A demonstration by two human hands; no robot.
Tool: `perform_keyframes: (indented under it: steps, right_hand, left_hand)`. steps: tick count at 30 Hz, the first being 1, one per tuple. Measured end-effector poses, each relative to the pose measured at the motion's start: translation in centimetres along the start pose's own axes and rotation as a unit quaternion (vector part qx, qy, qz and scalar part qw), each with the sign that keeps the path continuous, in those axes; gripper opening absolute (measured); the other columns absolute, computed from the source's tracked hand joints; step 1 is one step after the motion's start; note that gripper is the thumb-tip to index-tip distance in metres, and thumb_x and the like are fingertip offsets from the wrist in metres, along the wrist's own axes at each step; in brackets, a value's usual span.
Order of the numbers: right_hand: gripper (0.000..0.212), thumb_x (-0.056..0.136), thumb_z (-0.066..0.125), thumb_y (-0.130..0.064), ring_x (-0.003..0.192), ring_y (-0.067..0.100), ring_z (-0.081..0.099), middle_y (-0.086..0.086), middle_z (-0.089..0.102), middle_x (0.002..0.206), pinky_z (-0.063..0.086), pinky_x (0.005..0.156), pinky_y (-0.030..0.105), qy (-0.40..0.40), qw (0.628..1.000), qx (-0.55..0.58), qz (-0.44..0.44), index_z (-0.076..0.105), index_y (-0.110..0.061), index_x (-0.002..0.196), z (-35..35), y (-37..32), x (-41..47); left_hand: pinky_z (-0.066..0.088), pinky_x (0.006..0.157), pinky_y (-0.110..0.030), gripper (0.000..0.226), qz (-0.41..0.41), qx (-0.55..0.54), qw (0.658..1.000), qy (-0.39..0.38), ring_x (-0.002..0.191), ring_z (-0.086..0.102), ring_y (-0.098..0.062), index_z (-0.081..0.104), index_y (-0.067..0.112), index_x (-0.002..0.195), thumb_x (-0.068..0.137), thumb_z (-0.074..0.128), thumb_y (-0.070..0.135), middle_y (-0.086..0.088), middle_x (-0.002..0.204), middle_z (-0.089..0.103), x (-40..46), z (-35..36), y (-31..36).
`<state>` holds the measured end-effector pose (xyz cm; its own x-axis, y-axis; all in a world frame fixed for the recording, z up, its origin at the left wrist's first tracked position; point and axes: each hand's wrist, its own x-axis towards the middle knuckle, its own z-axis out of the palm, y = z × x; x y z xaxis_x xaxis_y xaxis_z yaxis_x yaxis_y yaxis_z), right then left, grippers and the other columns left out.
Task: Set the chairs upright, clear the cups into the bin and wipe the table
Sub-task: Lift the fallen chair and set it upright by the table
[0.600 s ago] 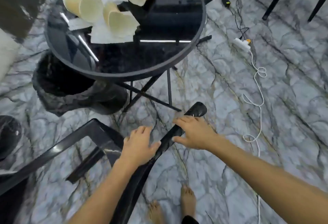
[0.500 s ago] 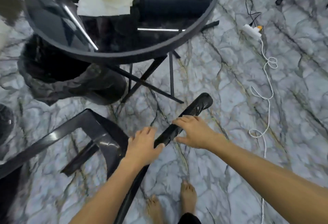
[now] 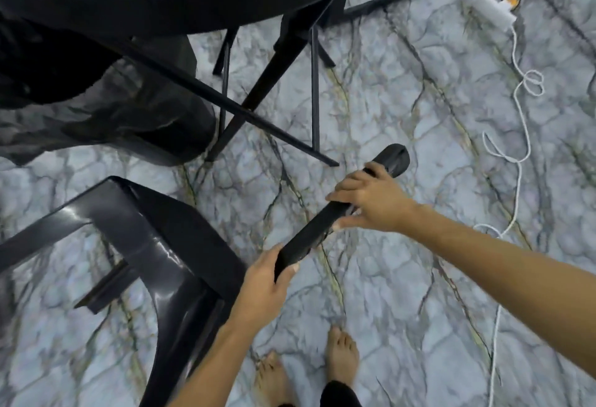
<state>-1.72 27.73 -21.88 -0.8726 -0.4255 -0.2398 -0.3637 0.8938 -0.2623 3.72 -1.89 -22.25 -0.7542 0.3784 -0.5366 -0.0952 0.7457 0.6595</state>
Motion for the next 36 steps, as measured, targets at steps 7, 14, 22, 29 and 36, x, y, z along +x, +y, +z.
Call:
perform_keyframes:
  steps: [7,14,22,29,36]
  right_hand:
    - [0.094,0.065,0.025,-0.098,0.094,0.021,0.056,-0.007,0.064,0.096,0.042,0.081,0.035,-0.078,0.993,0.026,0.083,0.066,-0.024,0.106,-1.3,6.1,-3.0]
    - [0.081,0.073,0.036,-0.092,0.088,0.02,0.057,-0.007,0.064,0.086,0.044,0.082,0.039,0.063,0.997,0.0,0.05,0.067,-0.021,0.096,-6.6,0.3,-6.0]
    - [0.072,0.066,0.05,-0.089,0.083,0.019,0.059,-0.01,0.063,0.081,0.034,0.082,0.038,0.194,0.98,-0.041,0.029,0.069,-0.024,0.089,-22.5,-8.8,-9.8]
    - [0.056,0.072,0.066,-0.072,0.088,0.02,0.058,-0.008,0.066,0.088,0.039,0.087,0.038,0.265,0.959,-0.094,-0.031,0.071,-0.021,0.096,-34.6,-18.2,-15.4]
    - [0.042,0.086,0.064,-0.057,0.095,-0.002,0.061,-0.025,0.068,0.102,0.044,0.088,0.027,0.322,0.927,0.19,0.006,0.071,-0.026,0.114,-37.4,-27.0,-20.2]
  left_hand:
    - [0.05,0.097,-0.025,0.075,-0.049,0.002,0.999,0.005,0.119,0.056,-0.013,0.049,0.03,0.142,0.088,0.034,0.081,0.012,0.125,0.059,-2.5,2.2,-1.6]
    - [0.045,0.095,-0.007,0.071,-0.006,-0.065,0.998,-0.019,0.115,0.056,0.018,0.051,0.033,0.145,0.083,0.066,0.065,0.04,0.118,0.06,-4.9,-2.7,4.2]
    - [0.053,0.063,-0.034,0.042,0.139,-0.016,0.987,-0.077,0.072,0.064,-0.006,0.059,0.038,0.13,0.089,0.07,0.038,0.007,0.088,0.071,-9.2,-11.2,18.9]
    - [0.057,0.08,-0.035,0.044,0.219,-0.09,0.971,0.043,0.093,0.069,-0.009,0.062,0.041,0.127,0.089,0.071,0.02,0.012,0.102,0.073,-20.4,-15.5,22.9]
    - [0.054,0.095,-0.025,0.056,0.208,-0.152,0.958,0.125,0.107,0.07,-0.005,0.067,0.056,0.112,0.085,0.077,0.007,0.022,0.11,0.074,-31.0,-18.3,18.7]
